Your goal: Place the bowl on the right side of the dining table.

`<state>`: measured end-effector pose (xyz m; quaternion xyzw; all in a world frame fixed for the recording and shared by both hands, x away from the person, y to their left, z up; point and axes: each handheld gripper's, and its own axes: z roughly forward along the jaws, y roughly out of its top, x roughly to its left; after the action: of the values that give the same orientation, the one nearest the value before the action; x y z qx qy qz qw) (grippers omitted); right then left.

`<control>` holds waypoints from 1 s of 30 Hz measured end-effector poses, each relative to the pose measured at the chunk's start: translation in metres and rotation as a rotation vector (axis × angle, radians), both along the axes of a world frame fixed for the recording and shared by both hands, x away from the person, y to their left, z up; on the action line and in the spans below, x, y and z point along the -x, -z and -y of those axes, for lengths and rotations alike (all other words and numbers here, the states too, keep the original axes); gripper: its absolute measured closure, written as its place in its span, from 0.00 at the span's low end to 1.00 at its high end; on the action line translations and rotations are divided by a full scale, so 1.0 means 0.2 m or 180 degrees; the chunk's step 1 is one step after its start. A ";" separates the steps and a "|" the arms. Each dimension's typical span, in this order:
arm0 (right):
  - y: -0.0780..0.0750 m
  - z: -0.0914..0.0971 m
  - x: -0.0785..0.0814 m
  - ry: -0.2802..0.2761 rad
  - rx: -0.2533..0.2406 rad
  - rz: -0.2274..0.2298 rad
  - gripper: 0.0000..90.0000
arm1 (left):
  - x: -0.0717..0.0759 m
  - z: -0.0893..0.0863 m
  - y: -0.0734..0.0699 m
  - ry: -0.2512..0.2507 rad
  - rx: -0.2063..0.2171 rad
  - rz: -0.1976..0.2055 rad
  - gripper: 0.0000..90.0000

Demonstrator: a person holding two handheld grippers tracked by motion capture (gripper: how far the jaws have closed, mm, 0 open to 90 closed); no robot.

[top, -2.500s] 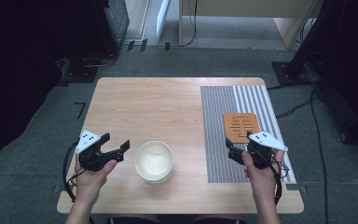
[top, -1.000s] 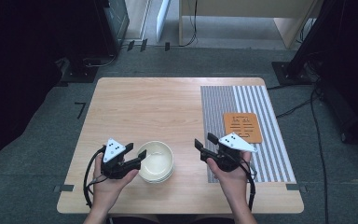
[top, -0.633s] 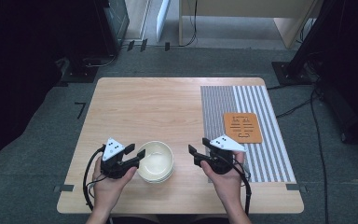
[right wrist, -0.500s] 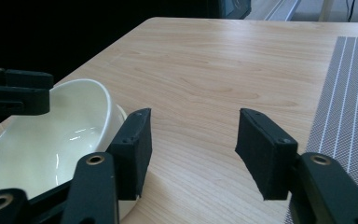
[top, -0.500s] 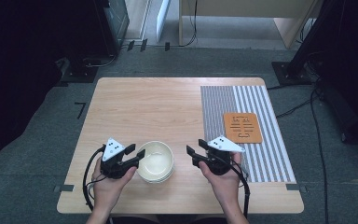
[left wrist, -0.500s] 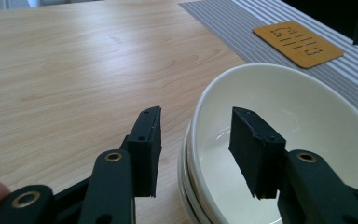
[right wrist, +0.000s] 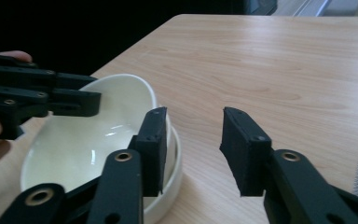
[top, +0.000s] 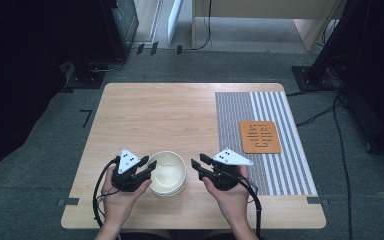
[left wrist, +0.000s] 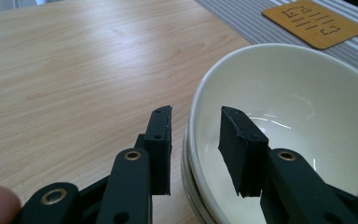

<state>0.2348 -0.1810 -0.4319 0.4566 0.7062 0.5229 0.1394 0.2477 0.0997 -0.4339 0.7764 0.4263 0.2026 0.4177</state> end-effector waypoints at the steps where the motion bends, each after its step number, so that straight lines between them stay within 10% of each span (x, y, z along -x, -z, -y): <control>1: -0.01 0.00 0.00 -0.0063 -0.0052 -0.0064 0.73 | 0.00 0.00 0.00 -0.0003 0.0015 0.0001 0.73; 6: -0.03 -0.03 -0.02 -0.0214 -0.0230 -0.0179 0.75 | -0.01 0.00 0.00 0.0020 0.0014 0.0049 0.77; 14: -0.01 -0.10 -0.02 0.0051 0.0001 -0.0013 0.66 | -0.03 0.00 0.01 0.0034 0.0025 0.0002 0.86; 20: 0.01 -0.16 0.00 0.0126 0.0188 0.0140 0.58 | -0.03 0.05 0.04 -0.0016 -0.0260 0.0027 0.90; 30: 0.05 -0.20 0.00 0.0043 0.0289 0.0007 0.62 | -0.02 0.04 0.04 0.0084 -0.0334 0.0177 0.91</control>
<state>0.2348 -0.1408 -0.4414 0.4540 0.7259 0.4899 0.1643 0.2508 0.0915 -0.4420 0.7968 0.3931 0.2406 0.3907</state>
